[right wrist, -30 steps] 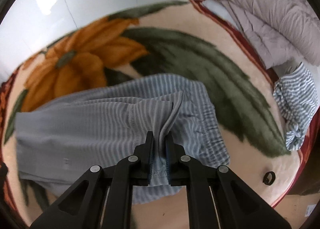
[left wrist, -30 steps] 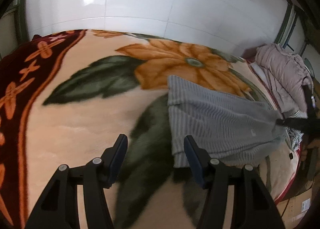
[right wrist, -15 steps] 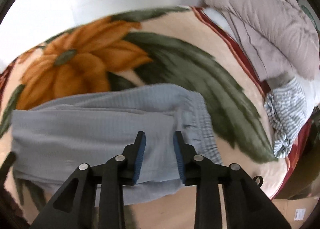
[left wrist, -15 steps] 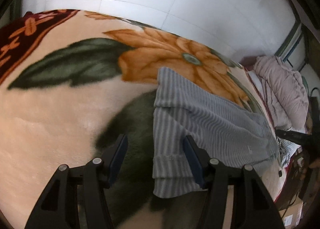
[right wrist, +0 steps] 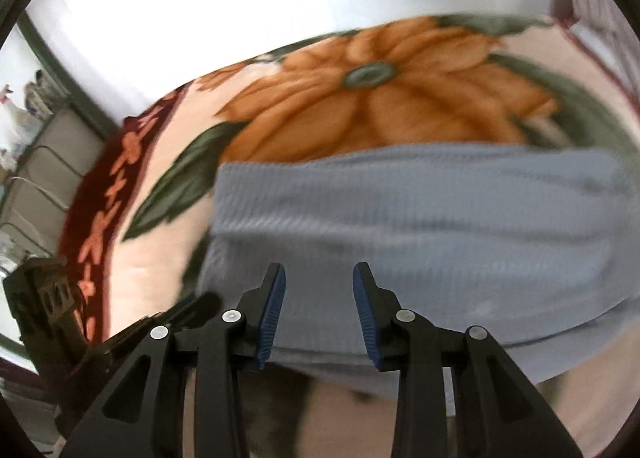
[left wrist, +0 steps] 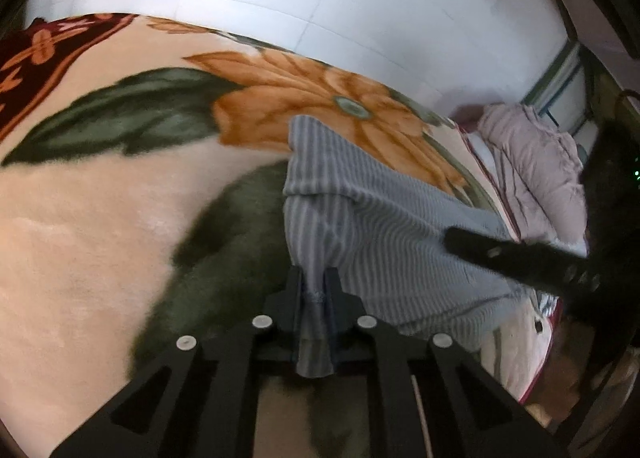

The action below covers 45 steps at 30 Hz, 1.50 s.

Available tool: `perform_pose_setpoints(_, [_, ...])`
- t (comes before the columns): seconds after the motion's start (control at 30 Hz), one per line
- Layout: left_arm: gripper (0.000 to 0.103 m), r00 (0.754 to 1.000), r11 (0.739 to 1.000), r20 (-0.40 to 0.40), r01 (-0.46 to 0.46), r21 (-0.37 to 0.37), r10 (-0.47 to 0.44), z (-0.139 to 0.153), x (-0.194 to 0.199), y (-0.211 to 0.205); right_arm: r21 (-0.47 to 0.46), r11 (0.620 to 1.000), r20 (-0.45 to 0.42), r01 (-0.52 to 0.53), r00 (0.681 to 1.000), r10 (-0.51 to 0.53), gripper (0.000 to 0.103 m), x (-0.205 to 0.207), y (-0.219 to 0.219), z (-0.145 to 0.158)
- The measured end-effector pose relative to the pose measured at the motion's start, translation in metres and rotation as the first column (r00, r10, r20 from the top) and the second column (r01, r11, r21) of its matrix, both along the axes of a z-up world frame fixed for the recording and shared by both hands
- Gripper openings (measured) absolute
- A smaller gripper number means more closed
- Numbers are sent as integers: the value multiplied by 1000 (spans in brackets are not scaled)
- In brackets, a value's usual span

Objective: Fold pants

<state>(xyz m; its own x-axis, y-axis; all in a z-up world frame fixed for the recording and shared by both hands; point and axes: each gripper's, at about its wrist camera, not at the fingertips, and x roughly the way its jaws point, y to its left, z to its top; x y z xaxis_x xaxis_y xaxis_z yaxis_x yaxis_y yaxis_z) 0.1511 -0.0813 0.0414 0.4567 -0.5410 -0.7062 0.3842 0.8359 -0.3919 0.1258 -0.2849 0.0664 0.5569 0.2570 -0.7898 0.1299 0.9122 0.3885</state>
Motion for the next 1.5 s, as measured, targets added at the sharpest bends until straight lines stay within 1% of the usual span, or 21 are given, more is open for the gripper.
perform_pose_setpoints(0.1, [13, 999, 999, -5, 35, 18, -35, 5, 2, 4, 53, 999, 29, -5, 1000, 3, 36, -6, 13, -10])
perform_pose_setpoints(0.17, [15, 1000, 999, 15, 17, 37, -17, 11, 8, 10, 79, 997, 54, 2, 999, -7, 36, -14, 21, -14])
perform_pose_setpoints(0.27, [24, 1000, 999, 28, -1, 34, 0, 18, 24, 20, 103, 995, 88, 7, 996, -16, 37, -26, 32, -17])
perform_pose_setpoints(0.3, [25, 1000, 999, 28, -7, 34, 6, 19, 30, 22, 106, 994, 94, 4, 995, -14, 39, -27, 37, -19])
perform_pose_setpoints(0.33, [25, 1000, 1000, 25, -8, 26, 7, 20, 39, 23, 105, 994, 101, 0, 995, -11, 41, -29, 42, -20])
perform_pose_setpoints(0.37, [28, 1000, 1000, 9, -3, 10, 2, 21, 49, 24, 101, 995, 112, -7, 994, -5, 41, -31, 47, -20])
perform_pose_setpoints(0.47, [44, 999, 999, -41, 34, -29, -35, 20, 71, 22, 60, 998, 133, -27, 991, 19, 47, -32, 64, -23])
perform_pose_setpoints(0.53, [46, 997, 998, -50, 50, -40, -52, 20, 83, 17, 24, 999, 133, -22, 991, 18, 47, -30, 72, -25])
perform_pose_setpoints(0.67, [46, 993, 995, -68, 92, -25, -93, 17, 101, 1, -16, 1000, 119, -3, 993, 5, 47, -25, 81, -36])
perform_pose_setpoints(0.77, [45, 987, 993, -109, 109, -55, -114, 12, 115, -11, -26, 1000, 125, 17, 992, -13, 46, -26, 82, -41])
perform_pose_setpoints(0.8, [42, 984, 991, -126, 115, -69, -123, 10, 119, -15, -28, 999, 133, 24, 991, -20, 39, -27, 82, -42])
perform_pose_setpoints(0.83, [33, 982, 990, -136, 123, -73, -132, 8, 122, -19, -32, 999, 132, 26, 991, -22, 26, -28, 83, -43])
perform_pose_setpoints(0.87, [12, 981, 990, -138, 131, -53, -137, 7, 125, -25, -27, 999, 129, 24, 991, -20, 20, -28, 82, -44])
perform_pose_setpoints(0.9, [11, 980, 990, -138, 136, -39, -141, 6, 126, -28, -7, 1000, 128, 19, 992, -18, 8, -28, 81, -45])
perform_pose_setpoints(0.97, [8, 982, 988, -110, 156, 6, -154, 8, 126, -35, 12, 1000, 133, 15, 991, -17, 8, -30, 79, -44])
perform_pose_setpoints(1.03, [7, 984, 985, -79, 164, 51, -160, 11, 127, -40, 2, 1000, 149, 0, 989, -1, 7, -36, 81, -39])
perform_pose_setpoints(1.13, [7, 986, 984, -73, 154, 87, -147, 12, 133, -47, -18, 999, 157, -30, 987, 32, 7, -42, 85, -33])
perform_pose_setpoints(1.27, [7, 990, 986, -64, 134, 96, -128, 13, 138, -48, -2, 998, 150, -58, 987, 58, 5, -48, 86, -35])
perform_pose_setpoints(1.33, [7, 990, 989, -74, 123, 86, -116, 13, 140, -45, -2, 998, 160, -68, 985, 67, 5, -51, 86, -33])
perform_pose_setpoints(1.43, [7, 993, 989, -52, 114, 95, -110, 17, 144, -44, 12, 997, 169, -74, 983, 71, 5, -56, 84, -29])
perform_pose_setpoints(1.5, [7, 995, 990, -21, 95, 106, -94, 24, 144, -42, 25, 996, 166, -82, 983, 77, 5, -56, 83, -31])
